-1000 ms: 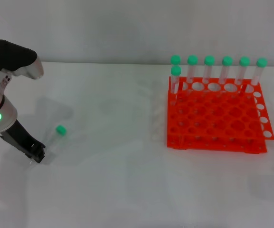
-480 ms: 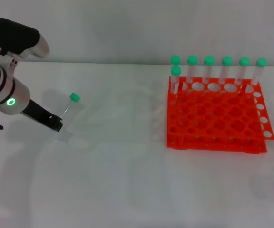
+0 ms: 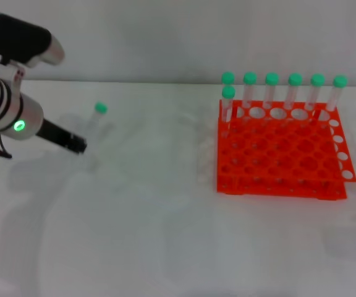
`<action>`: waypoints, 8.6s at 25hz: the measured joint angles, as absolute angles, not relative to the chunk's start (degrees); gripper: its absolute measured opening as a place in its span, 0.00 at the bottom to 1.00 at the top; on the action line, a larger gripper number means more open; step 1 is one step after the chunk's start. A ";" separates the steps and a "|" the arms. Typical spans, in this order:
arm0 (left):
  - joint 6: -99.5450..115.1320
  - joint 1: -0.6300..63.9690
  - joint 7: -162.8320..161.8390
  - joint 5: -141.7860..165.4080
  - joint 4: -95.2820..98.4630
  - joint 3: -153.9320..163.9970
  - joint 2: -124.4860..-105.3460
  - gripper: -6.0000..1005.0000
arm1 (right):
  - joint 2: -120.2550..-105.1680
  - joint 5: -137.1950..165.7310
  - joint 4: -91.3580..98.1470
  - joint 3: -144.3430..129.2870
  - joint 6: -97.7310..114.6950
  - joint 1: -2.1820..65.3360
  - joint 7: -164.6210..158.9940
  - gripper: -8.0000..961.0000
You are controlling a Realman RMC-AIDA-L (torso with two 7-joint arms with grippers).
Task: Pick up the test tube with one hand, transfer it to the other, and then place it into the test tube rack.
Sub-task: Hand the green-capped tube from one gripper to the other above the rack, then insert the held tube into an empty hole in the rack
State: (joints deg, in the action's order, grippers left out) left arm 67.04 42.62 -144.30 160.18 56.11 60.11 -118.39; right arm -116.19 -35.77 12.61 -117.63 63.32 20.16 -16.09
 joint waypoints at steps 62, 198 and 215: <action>75.98 38.73 -35.76 43.71 7.79 87.44 -120.76 0.21 | -109.53 7.29 12.67 -121.10 85.34 38.40 -52.71 0.89; 70.64 15.47 -13.70 -29.73 15.05 121.99 -120.04 0.64 | -116.19 6.85 22.88 -107.17 37.81 41.51 -34.00 0.33; 70.49 15.56 -13.68 -30.07 14.75 121.99 -119.97 0.65 | -116.18 6.86 24.11 -106.85 48.79 38.20 -33.73 0.74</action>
State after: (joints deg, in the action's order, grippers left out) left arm 70.49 15.56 -13.68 -30.07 14.75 121.99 -119.97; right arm -116.18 6.86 24.11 -106.85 48.79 38.20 -33.73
